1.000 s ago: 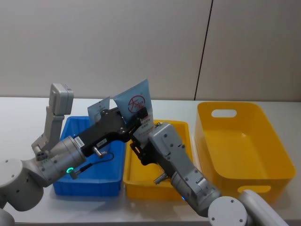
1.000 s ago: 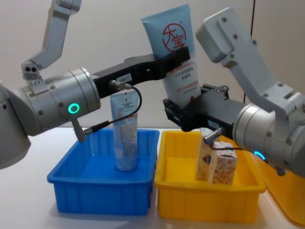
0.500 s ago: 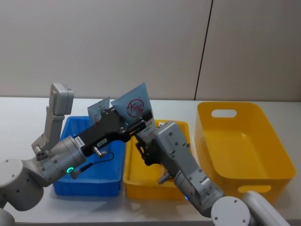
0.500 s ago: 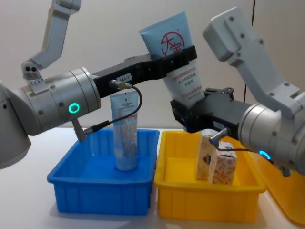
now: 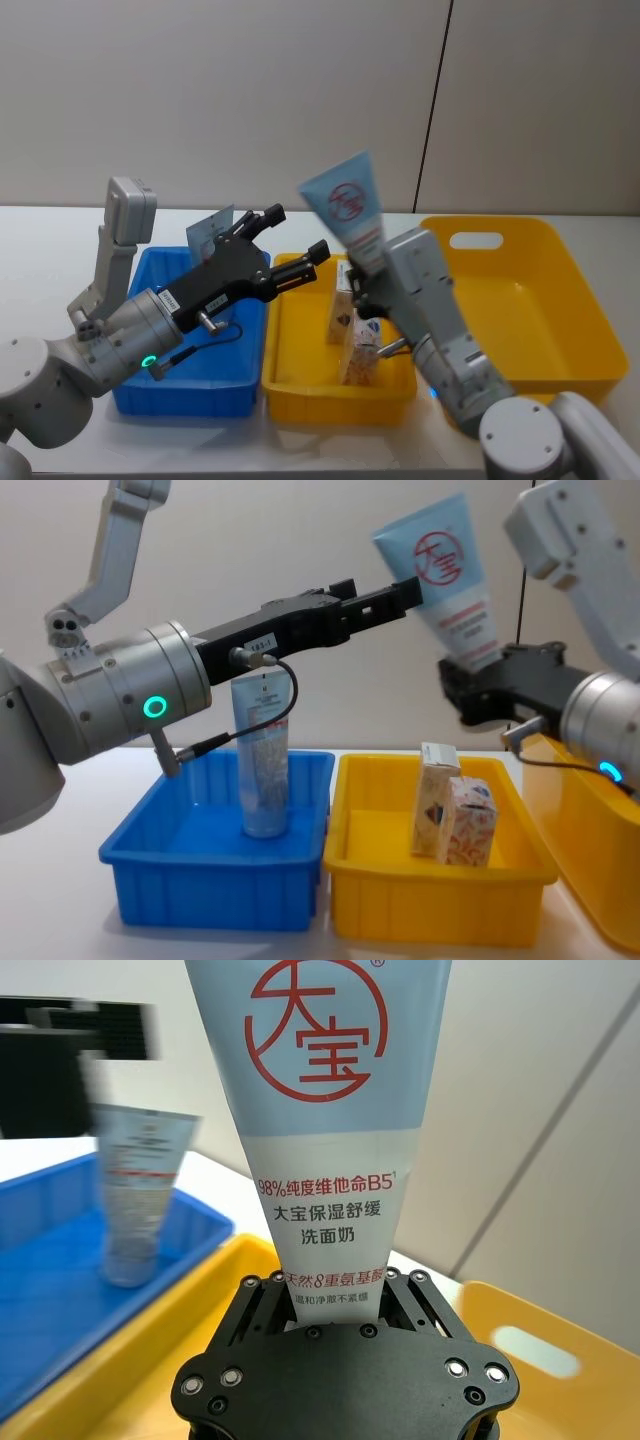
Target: Bimanual collaborative sorting of washing and personal care products
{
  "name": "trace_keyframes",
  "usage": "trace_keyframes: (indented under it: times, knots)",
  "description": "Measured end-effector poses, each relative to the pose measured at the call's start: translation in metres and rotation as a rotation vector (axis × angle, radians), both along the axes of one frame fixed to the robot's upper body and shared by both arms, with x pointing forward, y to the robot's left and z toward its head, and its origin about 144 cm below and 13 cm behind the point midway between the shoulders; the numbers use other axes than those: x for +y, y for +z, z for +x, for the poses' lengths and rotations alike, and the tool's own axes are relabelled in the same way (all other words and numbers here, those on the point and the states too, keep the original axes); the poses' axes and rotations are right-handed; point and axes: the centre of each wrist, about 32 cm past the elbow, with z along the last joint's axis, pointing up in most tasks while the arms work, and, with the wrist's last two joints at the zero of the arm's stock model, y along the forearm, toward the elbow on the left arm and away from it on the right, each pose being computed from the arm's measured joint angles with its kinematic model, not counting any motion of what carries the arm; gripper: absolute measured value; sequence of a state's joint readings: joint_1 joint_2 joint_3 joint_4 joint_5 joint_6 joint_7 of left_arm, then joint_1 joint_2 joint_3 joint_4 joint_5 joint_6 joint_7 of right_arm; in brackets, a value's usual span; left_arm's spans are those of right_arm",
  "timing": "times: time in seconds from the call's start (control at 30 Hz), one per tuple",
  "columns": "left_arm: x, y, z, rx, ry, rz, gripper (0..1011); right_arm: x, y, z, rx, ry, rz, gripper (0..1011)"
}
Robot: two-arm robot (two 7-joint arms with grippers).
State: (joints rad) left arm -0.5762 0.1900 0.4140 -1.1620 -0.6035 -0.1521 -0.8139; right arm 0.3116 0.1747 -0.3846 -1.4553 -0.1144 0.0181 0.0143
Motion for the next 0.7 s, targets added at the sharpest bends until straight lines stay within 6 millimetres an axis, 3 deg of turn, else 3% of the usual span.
trace_keyframes:
  times: [0.37, 0.7]
  knots:
    - [0.000, 0.000, 0.000, 0.000, 0.000, 0.000, 1002, -0.030, 0.012, 0.010, -0.013, -0.170, 0.057, 269]
    - [0.000, 0.000, 0.000, 0.000, 0.000, 0.000, 1001, -0.053, 0.027, 0.006, 0.044, -0.308, 0.143, 244]
